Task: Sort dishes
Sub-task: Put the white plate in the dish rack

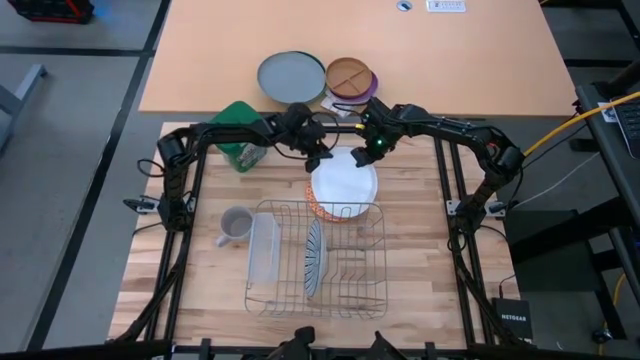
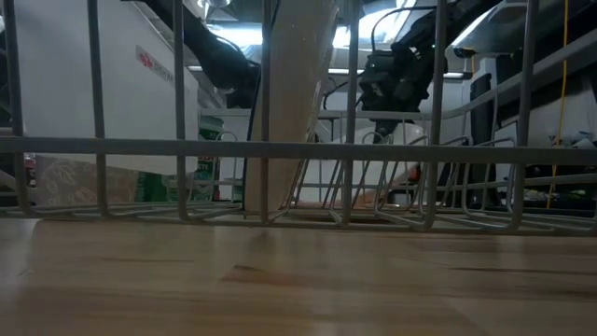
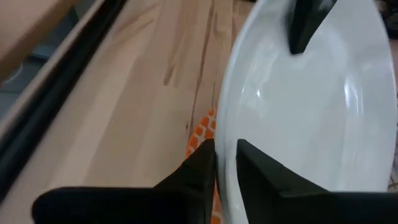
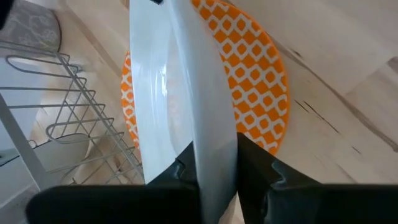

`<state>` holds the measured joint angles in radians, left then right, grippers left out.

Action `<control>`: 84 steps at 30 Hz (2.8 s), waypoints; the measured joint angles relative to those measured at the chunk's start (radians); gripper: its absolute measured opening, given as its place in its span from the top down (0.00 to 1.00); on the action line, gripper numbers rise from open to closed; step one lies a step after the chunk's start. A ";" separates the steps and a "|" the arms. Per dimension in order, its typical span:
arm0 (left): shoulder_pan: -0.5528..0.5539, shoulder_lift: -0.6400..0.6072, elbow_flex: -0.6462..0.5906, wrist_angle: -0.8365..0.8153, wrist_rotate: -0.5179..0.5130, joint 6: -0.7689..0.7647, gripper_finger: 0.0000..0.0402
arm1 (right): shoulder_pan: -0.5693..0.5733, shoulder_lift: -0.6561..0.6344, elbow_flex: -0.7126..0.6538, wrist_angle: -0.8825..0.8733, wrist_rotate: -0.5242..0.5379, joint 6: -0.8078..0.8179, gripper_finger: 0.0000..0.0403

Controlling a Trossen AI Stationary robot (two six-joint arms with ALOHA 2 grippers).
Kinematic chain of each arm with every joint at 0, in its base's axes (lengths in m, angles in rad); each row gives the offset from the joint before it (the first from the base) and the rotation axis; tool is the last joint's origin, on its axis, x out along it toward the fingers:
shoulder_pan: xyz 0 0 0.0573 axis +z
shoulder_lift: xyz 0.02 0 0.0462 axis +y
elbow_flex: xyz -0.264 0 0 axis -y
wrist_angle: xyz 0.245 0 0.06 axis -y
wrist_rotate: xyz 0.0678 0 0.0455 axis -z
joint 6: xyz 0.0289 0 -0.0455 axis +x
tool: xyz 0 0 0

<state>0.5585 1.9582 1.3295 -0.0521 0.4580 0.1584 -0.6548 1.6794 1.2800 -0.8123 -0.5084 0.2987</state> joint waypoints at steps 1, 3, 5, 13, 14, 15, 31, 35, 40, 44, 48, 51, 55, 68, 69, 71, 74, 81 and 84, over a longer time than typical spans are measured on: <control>0.001 -0.009 0.000 -0.001 0.000 0.005 0.85 | 0.000 0.000 0.000 0.001 0.000 0.003 0.85; 0.001 -0.031 0.000 -0.002 -0.001 0.020 0.83 | 0.000 0.000 0.000 0.004 0.000 0.016 0.85; 0.001 -0.055 0.000 -0.005 -0.005 0.034 0.80 | 0.000 -0.002 0.001 0.004 0.000 0.018 0.85; 0.005 -0.170 0.002 -0.007 -0.039 0.111 0.72 | 0.000 -0.002 0.133 -0.143 0.087 0.004 0.86; 0.006 -0.187 0.002 -0.006 -0.043 0.112 0.72 | 0.000 -0.002 0.164 -0.170 0.102 -0.007 0.86; 0.010 -0.205 0.002 -0.007 -0.046 0.111 0.72 | 0.000 -0.002 0.196 -0.200 0.118 -0.016 0.86; 0.094 -0.460 0.002 -0.120 -0.051 0.147 0.79 | 0.054 -0.003 0.748 -0.773 0.377 0.158 0.86; 0.107 -0.465 0.002 -0.192 -0.051 0.194 0.80 | 0.135 -0.013 0.806 -0.745 0.342 0.301 0.86; 0.113 -0.465 0.002 -0.266 -0.051 0.255 0.80 | 0.262 -0.016 0.846 -0.774 0.328 0.463 0.86; 0.113 -0.464 0.002 -0.292 -0.051 0.287 0.80 | 0.376 -0.016 0.848 -0.752 0.353 0.598 0.86; 0.112 -0.464 0.002 -0.308 -0.051 0.320 0.80 | 0.499 -0.016 0.848 -0.765 0.377 0.758 0.86; 0.112 -0.464 0.002 -0.308 -0.050 0.322 0.80 | 0.589 -0.016 0.848 -0.755 0.386 0.890 0.86; 0.112 -0.464 0.002 -0.314 -0.051 0.331 0.80 | 0.693 -0.016 0.850 -0.755 0.425 1.051 0.86; 0.109 -0.464 0.002 -0.389 -0.050 0.382 0.80 | 0.761 -0.022 0.848 -0.765 0.562 1.221 0.86; 0.109 -0.464 0.002 -0.398 -0.050 0.392 0.80 | 0.757 -0.025 0.848 -0.764 0.562 1.221 0.86; 0.109 -0.464 0.002 -0.404 -0.050 0.400 0.80 | 0.757 -0.037 0.848 -0.763 0.562 1.219 0.86; 0.109 -0.464 0.002 -0.405 -0.050 0.400 0.80 | 0.745 -0.061 0.848 -0.763 0.575 1.216 0.86; 0.109 -0.464 0.002 -0.405 -0.050 0.400 0.80 | 0.739 -0.132 0.848 -0.762 0.611 1.158 0.86; 0.109 -0.464 0.002 -0.405 -0.050 0.399 0.80 | 0.740 -0.157 0.814 -0.752 0.593 1.126 0.86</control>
<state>0.6674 1.4944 1.3315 -0.4572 0.4078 0.5572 0.0849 1.5228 2.0937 -1.5644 0.0851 1.4251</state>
